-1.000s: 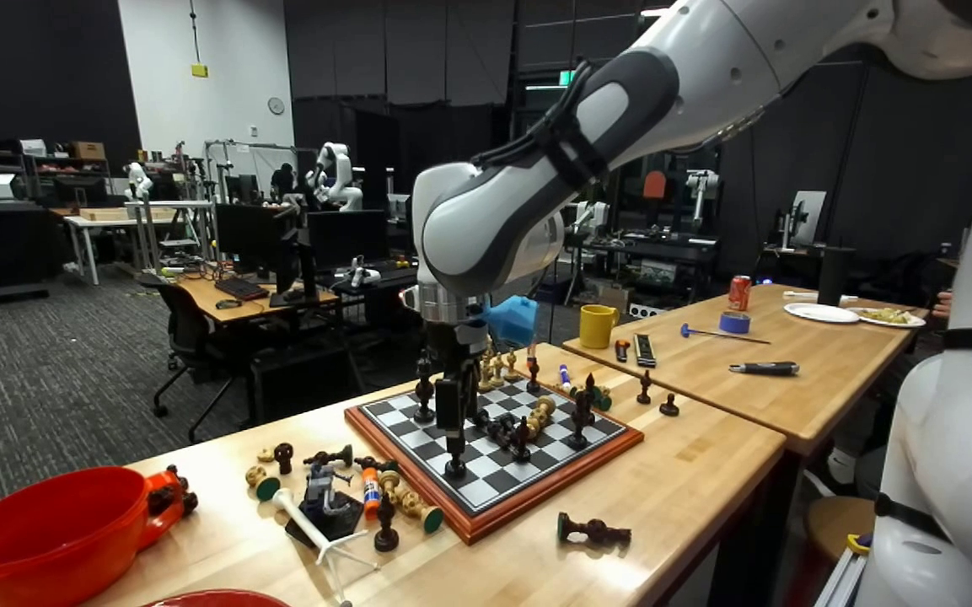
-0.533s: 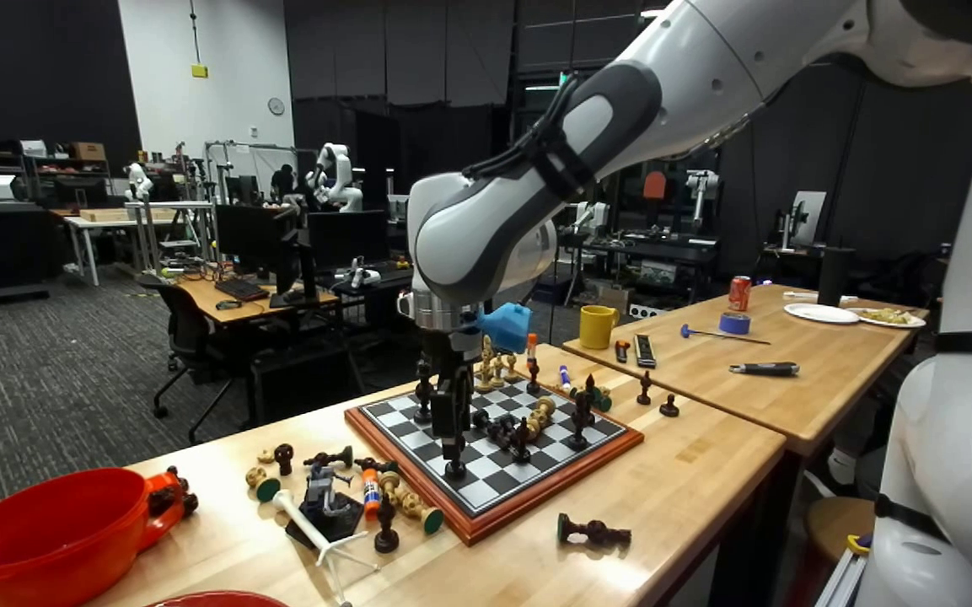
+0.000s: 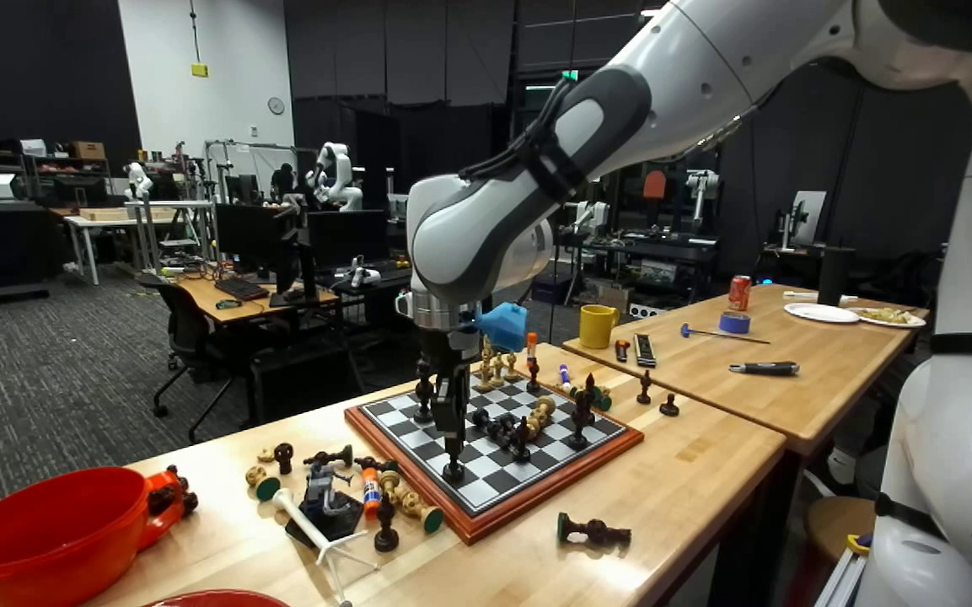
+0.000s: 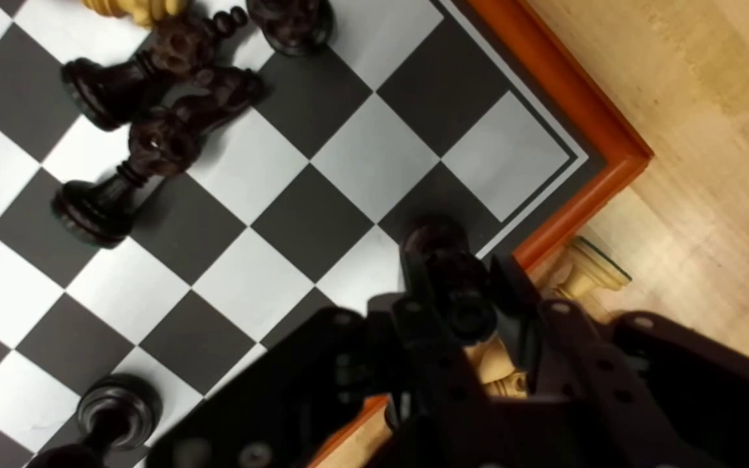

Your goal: Move the black chess piece one space to the right

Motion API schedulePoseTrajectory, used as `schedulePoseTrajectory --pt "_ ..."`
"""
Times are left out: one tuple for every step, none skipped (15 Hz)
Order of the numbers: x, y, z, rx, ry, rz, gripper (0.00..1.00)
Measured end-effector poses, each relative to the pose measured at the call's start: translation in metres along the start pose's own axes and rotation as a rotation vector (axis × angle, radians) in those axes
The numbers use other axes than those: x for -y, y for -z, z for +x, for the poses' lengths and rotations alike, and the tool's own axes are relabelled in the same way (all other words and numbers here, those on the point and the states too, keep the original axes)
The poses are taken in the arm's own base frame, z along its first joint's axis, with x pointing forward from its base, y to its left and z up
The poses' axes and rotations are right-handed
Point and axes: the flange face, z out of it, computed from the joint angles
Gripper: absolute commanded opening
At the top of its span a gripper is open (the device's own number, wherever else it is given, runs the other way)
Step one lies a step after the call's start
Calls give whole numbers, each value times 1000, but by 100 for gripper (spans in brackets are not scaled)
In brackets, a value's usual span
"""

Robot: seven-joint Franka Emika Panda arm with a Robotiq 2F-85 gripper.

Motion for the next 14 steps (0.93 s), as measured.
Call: schedulePoseTrajectory --pt "0 0 0 0 0 0 7" --pt "0 0 0 2 0 1 7" --pt "0 0 0 4 0 2 7" --pt "0 0 -1 7 1 3 7" --pt "1 -1 -2 12 1 5 7" --pt "2 -2 -3 20 1 9 7" --pt "2 -2 -4 26 1 11 7" --pt "3 -2 -5 32 1 13 7" --pt "4 -2 -7 39 1 16 7" --pt "4 -2 -9 44 1 18 7" --pt "5 -3 -10 49 1 20 7" --pt "6 -3 -12 55 1 22 7" --pt "7 -3 -14 59 2 24 7" --pt "8 -4 -15 64 2 25 7"
